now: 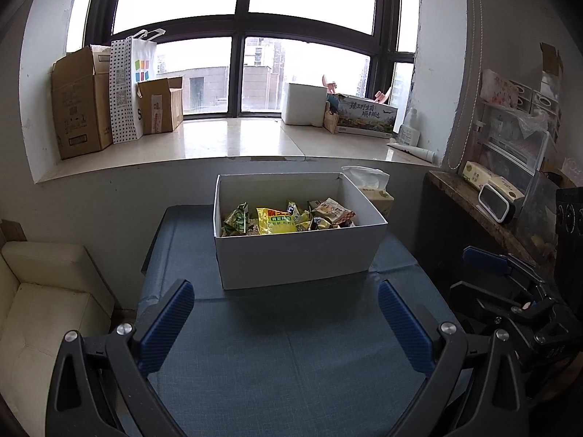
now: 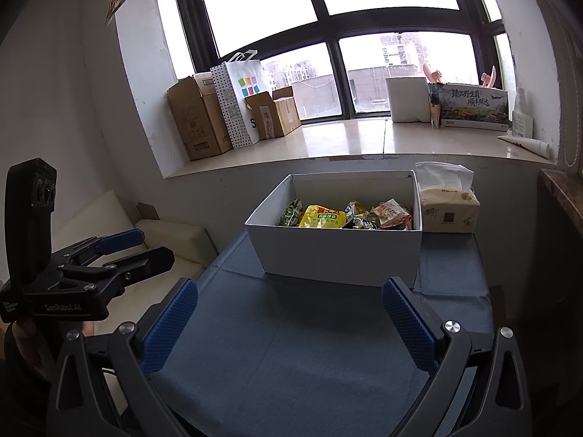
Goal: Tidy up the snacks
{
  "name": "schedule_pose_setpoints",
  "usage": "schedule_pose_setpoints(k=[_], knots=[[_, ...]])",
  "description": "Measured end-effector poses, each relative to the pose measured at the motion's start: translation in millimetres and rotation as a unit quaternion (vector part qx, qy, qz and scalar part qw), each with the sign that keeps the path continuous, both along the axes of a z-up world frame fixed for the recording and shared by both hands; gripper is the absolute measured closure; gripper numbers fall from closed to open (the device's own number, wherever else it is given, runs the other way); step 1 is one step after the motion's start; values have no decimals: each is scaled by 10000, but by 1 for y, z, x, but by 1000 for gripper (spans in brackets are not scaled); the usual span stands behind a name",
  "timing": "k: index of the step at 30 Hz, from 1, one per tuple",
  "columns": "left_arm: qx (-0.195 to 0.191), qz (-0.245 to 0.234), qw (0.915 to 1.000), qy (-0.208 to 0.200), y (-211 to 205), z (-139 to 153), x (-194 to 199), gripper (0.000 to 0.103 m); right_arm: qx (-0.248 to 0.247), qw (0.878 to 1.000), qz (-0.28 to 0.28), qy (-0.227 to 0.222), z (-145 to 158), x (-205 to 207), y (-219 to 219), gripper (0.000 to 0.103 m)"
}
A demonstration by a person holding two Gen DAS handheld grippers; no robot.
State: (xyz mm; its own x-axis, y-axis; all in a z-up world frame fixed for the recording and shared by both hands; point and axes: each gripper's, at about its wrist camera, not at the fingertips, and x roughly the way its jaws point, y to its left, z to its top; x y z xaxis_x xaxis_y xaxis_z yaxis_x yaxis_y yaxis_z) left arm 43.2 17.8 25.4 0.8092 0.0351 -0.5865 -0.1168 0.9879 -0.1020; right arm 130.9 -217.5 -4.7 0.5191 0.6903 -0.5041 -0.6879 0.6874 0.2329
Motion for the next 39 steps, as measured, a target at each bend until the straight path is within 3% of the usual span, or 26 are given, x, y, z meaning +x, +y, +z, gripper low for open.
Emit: schedule_pose_setpoints(k=[39], knots=[[28,-110,9999,-22,-3,1,3,0,-27,10000,-28,-37,1,1,-4,0]])
